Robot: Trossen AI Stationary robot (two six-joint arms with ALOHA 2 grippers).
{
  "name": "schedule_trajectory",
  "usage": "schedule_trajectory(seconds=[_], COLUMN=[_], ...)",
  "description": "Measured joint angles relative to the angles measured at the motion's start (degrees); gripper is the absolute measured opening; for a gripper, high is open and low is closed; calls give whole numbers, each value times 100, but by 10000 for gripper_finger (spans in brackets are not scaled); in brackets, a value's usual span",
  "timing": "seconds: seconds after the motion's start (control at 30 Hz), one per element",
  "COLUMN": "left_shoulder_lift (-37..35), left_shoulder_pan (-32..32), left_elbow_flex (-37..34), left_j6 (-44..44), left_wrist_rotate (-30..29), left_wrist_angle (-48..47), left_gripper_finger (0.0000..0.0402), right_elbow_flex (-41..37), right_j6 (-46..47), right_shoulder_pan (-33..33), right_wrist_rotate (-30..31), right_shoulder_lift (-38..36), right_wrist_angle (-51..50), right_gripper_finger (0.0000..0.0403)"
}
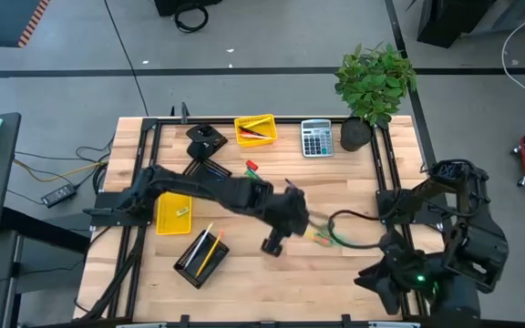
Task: Sort crayons/erasers/pens/pencils in bins
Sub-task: Put the yellow pencil into the bottom black basket
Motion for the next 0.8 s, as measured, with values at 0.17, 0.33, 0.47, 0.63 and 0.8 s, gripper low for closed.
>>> schedule_trajectory(seconds=[0.17,0.33,0.47,0.63,0.8], left_shoulder_lift=[-1,-4,85,329,358], left_shoulder_pan=[265,432,515,660,695], left_elbow_flex=[416,439,441,430,437], left_j6=[-909,-1211,-1369,-1428,-1310], left_wrist_rotate=[9,9,-13,-346,-483], left_wrist_angle=[36,22,93,24,102], left_gripper_finger=[6,4,18,47,75], right_elbow_flex=[2,2,-11,-11,-13], right_j6=[-281,-550,-1057,-1407,-1623], right_shoulder_pan=[252,483,527,434,338], right_wrist_rotate=[-245,-302,-161,189,385], right_shoulder_lift=[-65,-142,-270,-407,-533], right_wrist_angle=[-172,-702,-705,-712,-710], right_gripper_finger=[133,133,133,133,133])
